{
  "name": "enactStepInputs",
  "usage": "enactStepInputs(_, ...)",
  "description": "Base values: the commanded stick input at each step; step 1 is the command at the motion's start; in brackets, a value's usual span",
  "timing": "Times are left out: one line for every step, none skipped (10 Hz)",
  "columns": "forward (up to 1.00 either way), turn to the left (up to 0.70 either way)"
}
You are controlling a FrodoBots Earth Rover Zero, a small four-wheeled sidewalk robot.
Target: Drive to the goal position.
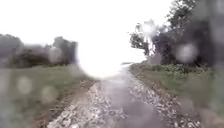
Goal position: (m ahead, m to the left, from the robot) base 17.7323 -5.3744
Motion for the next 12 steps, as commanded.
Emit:
enactStepInputs(0.85,0.0)
enactStepInputs(0.85,0.0)
enactStepInputs(0.85,0.0)
enactStepInputs(0.85,0.0)
enactStepInputs(0.85,0.0)
enactStepInputs(0.85,0.0)
enactStepInputs(0.85,0.0)
enactStepInputs(0.85,0.0)
enactStepInputs(0.85,0.0)
enactStepInputs(0.85,-0.34)
enactStepInputs(0.85,-0.34)
enactStepInputs(0.85,-0.22)
